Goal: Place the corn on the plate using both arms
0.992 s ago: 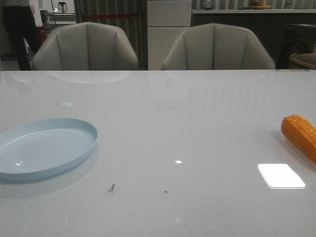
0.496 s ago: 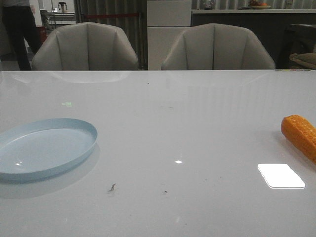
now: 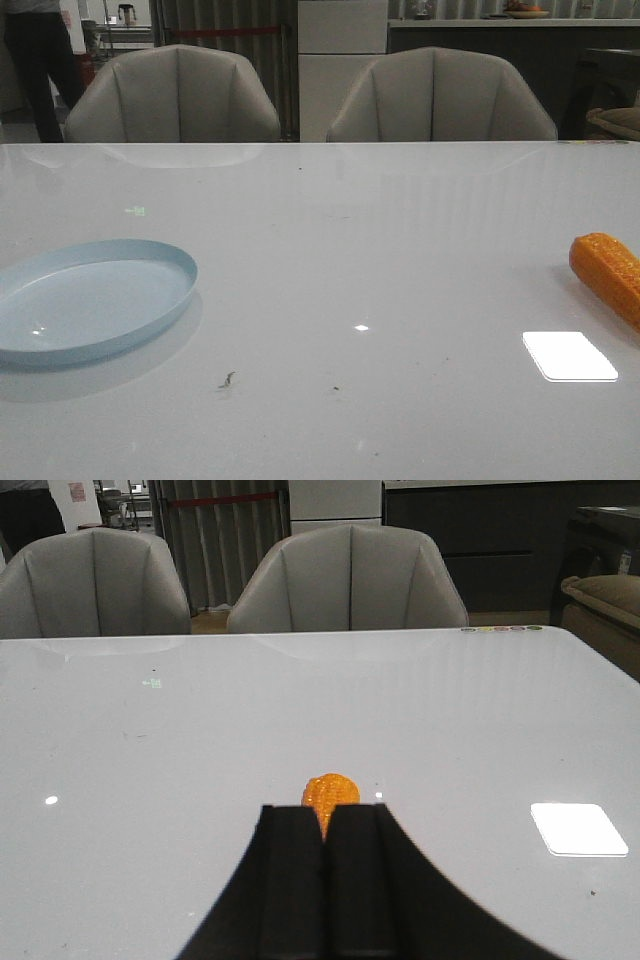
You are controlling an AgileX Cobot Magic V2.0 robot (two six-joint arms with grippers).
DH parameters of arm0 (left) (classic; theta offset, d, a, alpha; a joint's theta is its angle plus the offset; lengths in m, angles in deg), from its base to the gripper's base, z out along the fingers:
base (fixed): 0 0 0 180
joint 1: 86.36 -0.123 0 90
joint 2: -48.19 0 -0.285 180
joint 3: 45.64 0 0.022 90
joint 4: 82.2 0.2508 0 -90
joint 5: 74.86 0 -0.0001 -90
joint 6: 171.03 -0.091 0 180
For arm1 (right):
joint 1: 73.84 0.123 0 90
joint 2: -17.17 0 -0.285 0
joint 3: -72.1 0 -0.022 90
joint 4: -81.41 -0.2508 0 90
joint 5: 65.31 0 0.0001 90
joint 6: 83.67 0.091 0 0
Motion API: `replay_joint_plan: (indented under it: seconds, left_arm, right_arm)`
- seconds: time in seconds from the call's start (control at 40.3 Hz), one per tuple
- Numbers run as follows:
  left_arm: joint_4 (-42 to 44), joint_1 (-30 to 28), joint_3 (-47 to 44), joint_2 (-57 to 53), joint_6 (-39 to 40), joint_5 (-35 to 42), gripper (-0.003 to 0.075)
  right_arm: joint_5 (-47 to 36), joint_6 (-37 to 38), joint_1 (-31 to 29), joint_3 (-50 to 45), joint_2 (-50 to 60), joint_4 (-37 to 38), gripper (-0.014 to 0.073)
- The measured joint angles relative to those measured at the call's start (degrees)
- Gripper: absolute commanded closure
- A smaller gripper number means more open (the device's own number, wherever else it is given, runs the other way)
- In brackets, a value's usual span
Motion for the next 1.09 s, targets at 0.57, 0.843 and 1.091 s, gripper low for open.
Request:
replay_joint_plan:
  seconds: [0.57, 0.843, 1.091]
  left_arm:
    - [2.41, 0.00, 5.23, 0.00, 0.00, 8.83, 0.0626]
    - [4.06, 0.00, 19.01, 9.15, 0.00, 8.30, 0.0626]
    - [5.55, 0.00, 27.66, 30.06, 0.00, 0.72, 0.0626]
  right_arm:
    - [1.22, 0.00, 0.00, 11.99, 0.00, -1.72, 0.0527]
    - [5.35, 0.00, 0.00, 29.56, -10.62, -1.56, 0.0527]
    - [6.41, 0.00, 0.00, 34.03, -31.46, 0.89, 0.0527]
